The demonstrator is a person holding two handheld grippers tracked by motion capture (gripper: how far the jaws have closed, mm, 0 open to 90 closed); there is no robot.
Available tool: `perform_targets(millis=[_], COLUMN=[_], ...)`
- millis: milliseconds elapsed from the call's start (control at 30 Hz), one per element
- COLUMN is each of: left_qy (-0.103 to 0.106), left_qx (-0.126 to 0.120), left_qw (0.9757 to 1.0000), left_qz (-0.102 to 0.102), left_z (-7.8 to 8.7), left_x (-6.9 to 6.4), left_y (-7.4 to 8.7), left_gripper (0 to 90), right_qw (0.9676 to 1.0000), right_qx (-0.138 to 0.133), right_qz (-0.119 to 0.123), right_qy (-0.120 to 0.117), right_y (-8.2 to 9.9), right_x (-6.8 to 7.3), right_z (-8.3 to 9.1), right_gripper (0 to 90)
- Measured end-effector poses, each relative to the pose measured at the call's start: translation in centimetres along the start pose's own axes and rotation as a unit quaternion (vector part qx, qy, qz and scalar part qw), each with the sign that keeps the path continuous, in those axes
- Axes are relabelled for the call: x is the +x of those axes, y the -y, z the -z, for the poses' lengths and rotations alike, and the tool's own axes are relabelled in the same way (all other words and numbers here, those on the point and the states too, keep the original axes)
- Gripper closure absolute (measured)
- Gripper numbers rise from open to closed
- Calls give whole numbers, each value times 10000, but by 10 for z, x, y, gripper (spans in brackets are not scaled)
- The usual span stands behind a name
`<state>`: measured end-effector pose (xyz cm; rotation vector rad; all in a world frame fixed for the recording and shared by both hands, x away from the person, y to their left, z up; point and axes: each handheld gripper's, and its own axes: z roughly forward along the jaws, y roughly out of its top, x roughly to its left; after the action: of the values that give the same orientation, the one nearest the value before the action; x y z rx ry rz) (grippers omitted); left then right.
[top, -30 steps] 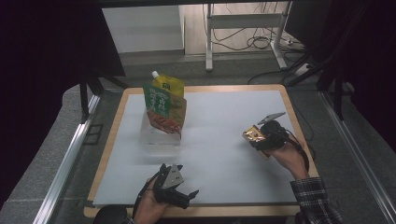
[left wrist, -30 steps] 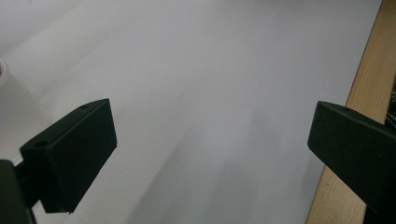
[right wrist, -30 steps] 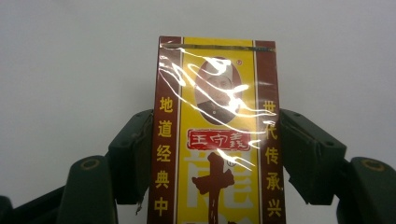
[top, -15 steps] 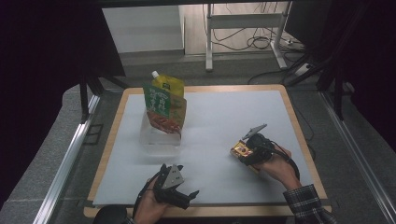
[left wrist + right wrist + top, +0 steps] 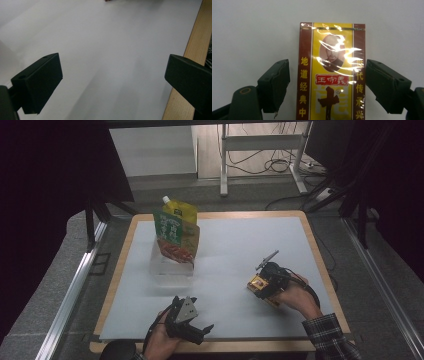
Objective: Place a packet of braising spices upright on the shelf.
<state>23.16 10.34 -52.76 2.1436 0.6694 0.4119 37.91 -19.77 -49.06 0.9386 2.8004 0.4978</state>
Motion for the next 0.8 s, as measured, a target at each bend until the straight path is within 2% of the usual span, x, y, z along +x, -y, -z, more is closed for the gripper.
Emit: perform_targets(millis=[67, 367, 433, 533, 700, 800], left_qy=[-8, -11, -14, -23, -27, -3], left_qx=[5, 20, 21, 21, 8, 11], left_qw=[10000, 10000, 10000, 10000, 10000, 10000], left_qz=[-8, -31, -32, -35, -24, -19], left_z=[0, 0, 0, 0, 0, 0], left_x=[0, 0, 0, 0, 0, 0], left_y=[0, 0, 0, 0, 0, 0], left_gripper=[10, 12, 12, 12, 12, 17], right_qw=[9998, 9971, 9967, 9974, 9998, 10000], right_qx=[206, 763, 808, 711, 173, -17], right_qz=[3, -12, 5, 54, -15, 15], right_qy=[-10, -26, 12, 81, 54, 36], right_y=[-6, -22, -23, -23, -20, -19], right_x=[-1, -4, -3, 0, -1, 0], right_z=[-3, -15, -15, -11, 6, 12], right_gripper=[226, 301, 316, 320, 320, 320])
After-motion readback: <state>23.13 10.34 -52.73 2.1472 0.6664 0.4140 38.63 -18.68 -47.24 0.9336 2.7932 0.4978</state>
